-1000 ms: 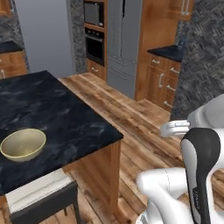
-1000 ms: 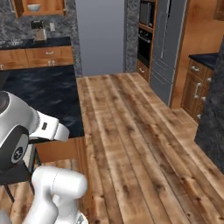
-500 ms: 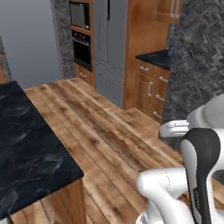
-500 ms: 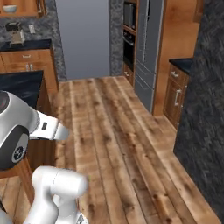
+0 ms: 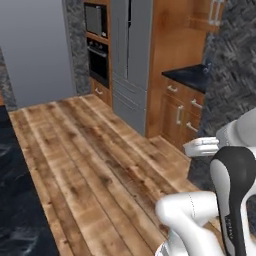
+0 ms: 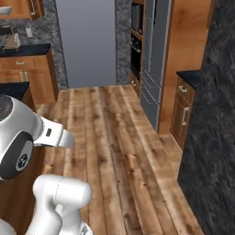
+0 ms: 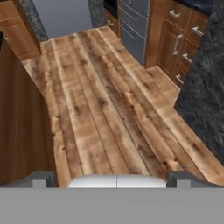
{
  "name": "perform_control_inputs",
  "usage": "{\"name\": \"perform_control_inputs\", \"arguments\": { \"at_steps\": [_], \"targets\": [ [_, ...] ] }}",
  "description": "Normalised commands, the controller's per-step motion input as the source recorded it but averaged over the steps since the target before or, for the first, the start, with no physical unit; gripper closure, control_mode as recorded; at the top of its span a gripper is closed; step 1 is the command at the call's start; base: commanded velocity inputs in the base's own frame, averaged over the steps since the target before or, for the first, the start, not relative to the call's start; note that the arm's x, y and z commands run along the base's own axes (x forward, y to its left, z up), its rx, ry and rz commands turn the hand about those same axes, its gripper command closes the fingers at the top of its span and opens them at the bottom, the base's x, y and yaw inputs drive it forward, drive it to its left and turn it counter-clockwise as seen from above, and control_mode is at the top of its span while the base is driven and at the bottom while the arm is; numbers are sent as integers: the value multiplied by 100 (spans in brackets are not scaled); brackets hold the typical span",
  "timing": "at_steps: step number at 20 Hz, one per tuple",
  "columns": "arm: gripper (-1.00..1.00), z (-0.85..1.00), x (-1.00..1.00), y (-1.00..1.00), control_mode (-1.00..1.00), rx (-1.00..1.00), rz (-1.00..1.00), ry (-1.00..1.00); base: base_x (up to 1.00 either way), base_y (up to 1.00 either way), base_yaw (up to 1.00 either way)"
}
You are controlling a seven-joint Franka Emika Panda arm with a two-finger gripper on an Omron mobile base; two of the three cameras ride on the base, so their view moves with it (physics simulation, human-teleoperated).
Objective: Pick up the bowls from the cabinet and place each bowl in front of a stool on the dining counter.
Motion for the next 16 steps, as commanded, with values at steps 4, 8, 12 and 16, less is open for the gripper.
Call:
{"name": "perform_control_inputs", "arguments": {
  "at_steps": [4,8,12,16],
  "targets": [
    [-100,0,0,0,100,0,0,0,100,1,28],
    [-100,0,0,0,100,0,0,0,100,-1,44],
    [-100,0,0,0,100,0,0,0,100,-8,48],
    [-100,0,0,0,100,0,0,0,100,-17,39]
  ]
}}
